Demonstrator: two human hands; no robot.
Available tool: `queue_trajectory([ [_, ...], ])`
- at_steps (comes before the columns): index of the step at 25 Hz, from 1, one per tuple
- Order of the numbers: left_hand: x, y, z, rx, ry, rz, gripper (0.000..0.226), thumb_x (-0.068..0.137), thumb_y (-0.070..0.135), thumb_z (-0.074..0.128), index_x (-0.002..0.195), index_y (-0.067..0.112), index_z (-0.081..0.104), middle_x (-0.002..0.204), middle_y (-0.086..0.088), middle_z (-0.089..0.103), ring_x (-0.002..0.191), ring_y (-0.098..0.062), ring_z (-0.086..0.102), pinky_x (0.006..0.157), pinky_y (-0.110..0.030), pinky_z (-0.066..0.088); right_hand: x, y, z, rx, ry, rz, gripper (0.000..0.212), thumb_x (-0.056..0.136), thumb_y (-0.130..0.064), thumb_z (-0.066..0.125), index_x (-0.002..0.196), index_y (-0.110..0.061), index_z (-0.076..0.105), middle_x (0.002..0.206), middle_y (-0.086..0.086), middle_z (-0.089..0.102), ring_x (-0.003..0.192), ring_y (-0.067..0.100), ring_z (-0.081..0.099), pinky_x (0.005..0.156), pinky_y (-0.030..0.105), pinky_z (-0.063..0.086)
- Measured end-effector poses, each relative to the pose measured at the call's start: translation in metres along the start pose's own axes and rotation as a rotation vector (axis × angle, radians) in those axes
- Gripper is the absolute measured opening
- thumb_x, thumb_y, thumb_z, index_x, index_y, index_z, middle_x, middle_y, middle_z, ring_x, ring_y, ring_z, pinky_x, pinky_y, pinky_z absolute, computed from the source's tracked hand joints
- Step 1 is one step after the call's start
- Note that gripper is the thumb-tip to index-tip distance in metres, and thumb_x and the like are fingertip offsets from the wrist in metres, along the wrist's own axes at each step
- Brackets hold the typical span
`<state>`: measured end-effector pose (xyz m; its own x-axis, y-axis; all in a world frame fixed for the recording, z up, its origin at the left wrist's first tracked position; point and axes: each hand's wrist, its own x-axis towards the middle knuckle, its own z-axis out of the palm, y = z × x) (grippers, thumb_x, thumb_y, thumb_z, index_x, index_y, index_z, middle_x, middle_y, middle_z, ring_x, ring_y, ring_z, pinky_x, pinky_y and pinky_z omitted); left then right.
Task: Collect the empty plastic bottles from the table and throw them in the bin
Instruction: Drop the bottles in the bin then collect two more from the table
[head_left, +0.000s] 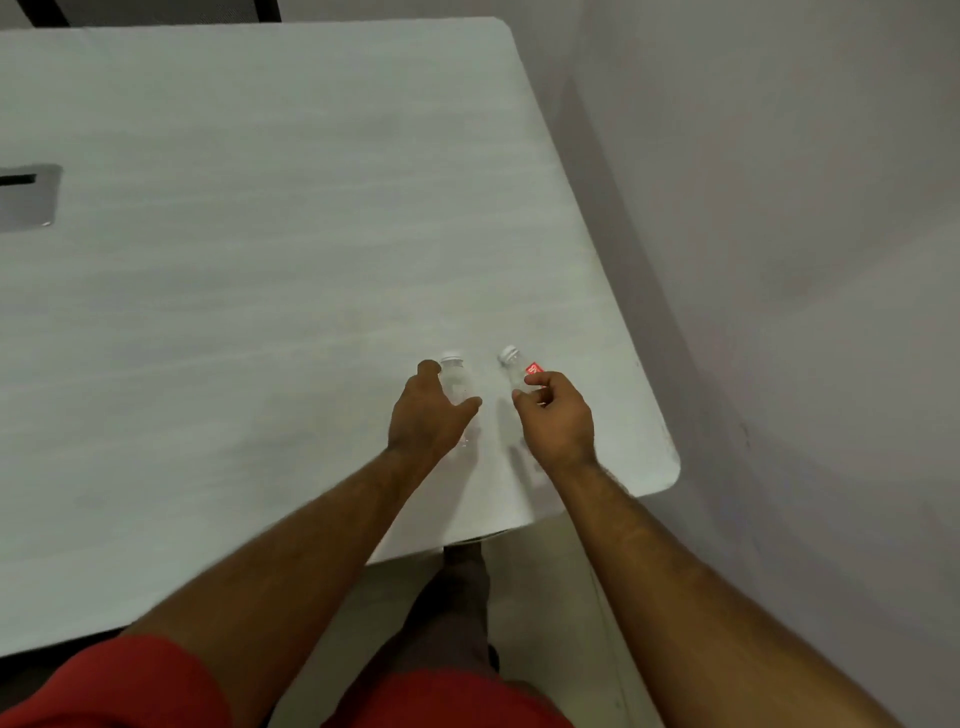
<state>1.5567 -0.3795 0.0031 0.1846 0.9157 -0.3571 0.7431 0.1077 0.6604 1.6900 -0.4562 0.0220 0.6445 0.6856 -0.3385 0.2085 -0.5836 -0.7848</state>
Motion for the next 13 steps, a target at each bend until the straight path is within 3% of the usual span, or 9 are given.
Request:
queue_trajectory([
  [4,0.023,0.009,0.016,0.103,0.010,-0.016,0.077,0.077,0.051,0.074,0.137,0.013,0.042,0.133,-0.012,0.054,0.115,-0.030,0.058,0.089,-0.037,0.050,0.035,0.003,0.001,-0.348,0.096,-0.179,0.042,0.085,-0.036,0.070,0.123,-0.018,0.064,0.117,0.002,0.068,0.105,0.022,0.061,0.088,0.034,0.050],
  [9,0.037,0.016,0.029,0.172,0.260,0.243,0.055,0.078,0.044,0.072,0.118,0.010,0.058,0.114,-0.012,0.061,0.100,-0.029,0.058,0.082,-0.035,0.044,0.056,0.006,0.007,-0.663,0.051,-0.202,0.056,0.086,-0.045,0.066,0.135,-0.021,0.056,0.135,0.005,0.060,0.122,0.027,0.054,0.101,0.040,0.040],
  [13,0.046,0.043,0.035,0.147,0.164,0.310,0.039,0.090,0.039,0.060,0.118,0.013,0.064,0.114,-0.008,0.068,0.103,-0.026,0.062,0.090,-0.035,0.044,0.067,0.012,-0.001,-0.632,-0.057,-0.198,0.061,0.089,-0.048,0.062,0.142,-0.021,0.049,0.140,0.005,0.057,0.124,0.025,0.055,0.103,0.038,0.040],
])
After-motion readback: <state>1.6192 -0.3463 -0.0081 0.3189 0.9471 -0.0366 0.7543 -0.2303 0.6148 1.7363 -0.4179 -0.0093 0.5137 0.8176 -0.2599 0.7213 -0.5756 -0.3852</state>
